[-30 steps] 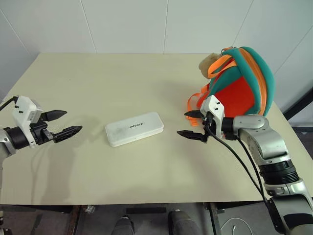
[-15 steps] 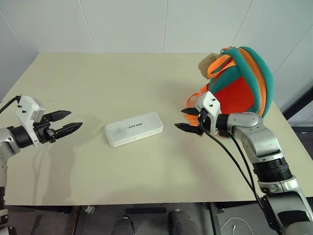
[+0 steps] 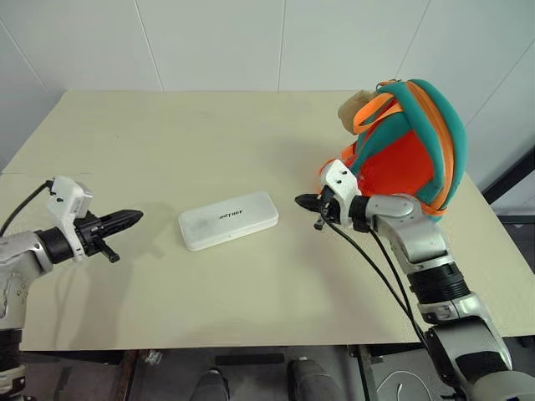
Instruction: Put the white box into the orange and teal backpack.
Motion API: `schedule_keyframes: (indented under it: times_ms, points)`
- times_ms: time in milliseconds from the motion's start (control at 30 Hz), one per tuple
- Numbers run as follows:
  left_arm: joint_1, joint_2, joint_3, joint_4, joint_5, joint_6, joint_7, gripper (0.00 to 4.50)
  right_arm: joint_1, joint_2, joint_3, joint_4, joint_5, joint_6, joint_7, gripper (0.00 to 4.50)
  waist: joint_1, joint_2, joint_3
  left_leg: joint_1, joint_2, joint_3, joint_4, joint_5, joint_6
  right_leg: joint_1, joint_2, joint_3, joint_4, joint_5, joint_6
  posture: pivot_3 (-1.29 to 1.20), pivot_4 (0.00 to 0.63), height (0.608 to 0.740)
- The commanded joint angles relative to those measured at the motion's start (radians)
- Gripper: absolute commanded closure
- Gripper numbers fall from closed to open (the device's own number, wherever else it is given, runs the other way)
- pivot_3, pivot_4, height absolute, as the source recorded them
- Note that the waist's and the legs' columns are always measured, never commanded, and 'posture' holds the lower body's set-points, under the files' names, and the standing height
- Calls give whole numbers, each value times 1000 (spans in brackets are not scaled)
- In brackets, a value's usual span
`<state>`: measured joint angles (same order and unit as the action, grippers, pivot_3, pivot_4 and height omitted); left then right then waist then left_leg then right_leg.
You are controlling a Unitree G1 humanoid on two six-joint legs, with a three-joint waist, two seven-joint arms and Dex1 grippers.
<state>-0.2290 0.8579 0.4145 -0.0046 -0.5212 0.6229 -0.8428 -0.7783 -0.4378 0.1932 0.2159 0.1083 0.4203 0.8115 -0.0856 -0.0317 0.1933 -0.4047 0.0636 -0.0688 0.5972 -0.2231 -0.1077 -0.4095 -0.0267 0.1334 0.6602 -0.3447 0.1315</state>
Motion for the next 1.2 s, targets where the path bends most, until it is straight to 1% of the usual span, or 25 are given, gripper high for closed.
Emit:
schedule_keyframes:
  times_ms: [33, 167, 333, 433, 533, 667, 767, 967, 1200]
  points:
    - [20, -33, 12, -45, -34, 58, 44, 4476, -49, 29, 11, 68, -50, -62, -47, 4492, 1, 0, 0, 0, 0, 0, 0, 0, 0, 0, 0, 0, 0, 0, 0, 0, 150, 740]
    - [6, -97, 30, -35, -64, 124, 106, 4476, -84, 77, 23, 177, -87, -106, -82, 4492, 1, 0, 0, 0, 0, 0, 1, 0, 0, 0, 0, 0, 1, 0, 0, 0, 150, 740]
    - [-44, -145, 37, 27, -94, 146, 138, 4476, -120, 134, 42, 297, -130, -154, -113, 4492, 1, -1, 0, 0, 0, 0, 1, 0, 0, 0, 0, 0, 1, 0, 0, 0, 150, 740]
    - [-79, -166, 46, 83, -137, 177, 123, 4476, -141, 162, 43, 355, -148, -185, -124, 4492, 0, -1, 0, 0, 0, 0, 1, 0, 0, 0, 0, 0, 1, 1, 0, 0, 150, 740]
    - [-114, -166, 44, 161, -178, 256, 107, 4476, -157, 181, 39, 390, -156, -207, -127, 4492, -3, -1, 0, 0, 0, 0, 1, 0, 0, 0, 0, 0, 2, 1, 1, 0, 150, 740]
    - [-131, -162, 31, 194, -173, 258, 95, 4476, -167, 195, 37, 417, -164, -228, -125, 4492, -5, -1, 0, 0, 0, 0, 1, 0, 0, 0, 0, 0, 1, 1, 1, 0, 150, 740]
    - [-150, -160, 12, 221, -182, 303, 84, 4476, -171, 204, 38, 427, -167, -235, -119, 4492, -4, -1, 0, 0, 0, 0, 1, 0, -1, 0, 0, 0, 1, 1, 1, 0, 150, 740]
    - [-188, -179, 3, 272, -169, 295, 82, 4476, -180, 222, 36, 447, -170, -245, -119, 4492, -4, -1, 0, 0, 0, -1, 1, 1, -1, 0, 0, 0, 2, 1, 1, 0, 150, 740]
    - [-240, -177, -73, 367, -139, 304, 36, 4476, -183, 237, 40, 436, -168, -242, -102, 4492, -6, -1, 0, 0, 0, 0, 1, 1, -1, 0, 0, 0, 2, 1, 1, 0, 150, 740]
